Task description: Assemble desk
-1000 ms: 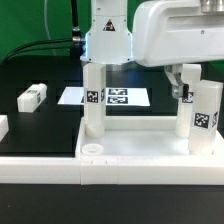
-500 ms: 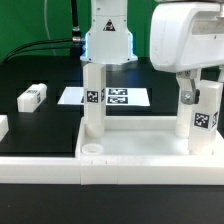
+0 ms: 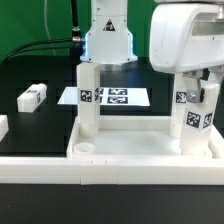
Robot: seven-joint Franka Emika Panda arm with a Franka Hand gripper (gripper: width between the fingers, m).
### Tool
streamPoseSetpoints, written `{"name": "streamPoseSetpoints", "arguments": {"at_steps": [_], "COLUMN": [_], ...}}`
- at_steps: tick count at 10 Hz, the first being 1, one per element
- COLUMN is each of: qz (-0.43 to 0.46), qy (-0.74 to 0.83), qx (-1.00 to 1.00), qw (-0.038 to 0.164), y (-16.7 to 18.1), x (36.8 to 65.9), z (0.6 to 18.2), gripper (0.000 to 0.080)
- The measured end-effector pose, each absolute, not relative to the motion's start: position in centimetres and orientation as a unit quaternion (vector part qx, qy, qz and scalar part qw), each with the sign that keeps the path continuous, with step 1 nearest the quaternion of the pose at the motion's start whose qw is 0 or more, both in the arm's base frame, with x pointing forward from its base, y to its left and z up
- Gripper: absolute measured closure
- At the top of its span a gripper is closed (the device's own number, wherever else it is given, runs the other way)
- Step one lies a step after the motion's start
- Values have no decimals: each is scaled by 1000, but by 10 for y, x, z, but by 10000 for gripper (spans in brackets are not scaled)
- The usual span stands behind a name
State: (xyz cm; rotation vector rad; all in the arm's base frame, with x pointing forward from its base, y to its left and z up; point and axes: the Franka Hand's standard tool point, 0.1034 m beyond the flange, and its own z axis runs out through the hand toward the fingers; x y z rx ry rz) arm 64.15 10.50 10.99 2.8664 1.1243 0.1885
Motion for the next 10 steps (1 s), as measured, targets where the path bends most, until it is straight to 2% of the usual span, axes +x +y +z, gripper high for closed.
{"name": "streamPoseSetpoints", "arguments": {"at_steps": [2,4,10], "qz": [61,62,73], "qy": [336,241,-140], "qx": [940,968,987], "qw": [26,19,-12], "y": [105,104,107], "x": [641,641,638], "z": [110,109,108], "gripper": [501,501,503]}}
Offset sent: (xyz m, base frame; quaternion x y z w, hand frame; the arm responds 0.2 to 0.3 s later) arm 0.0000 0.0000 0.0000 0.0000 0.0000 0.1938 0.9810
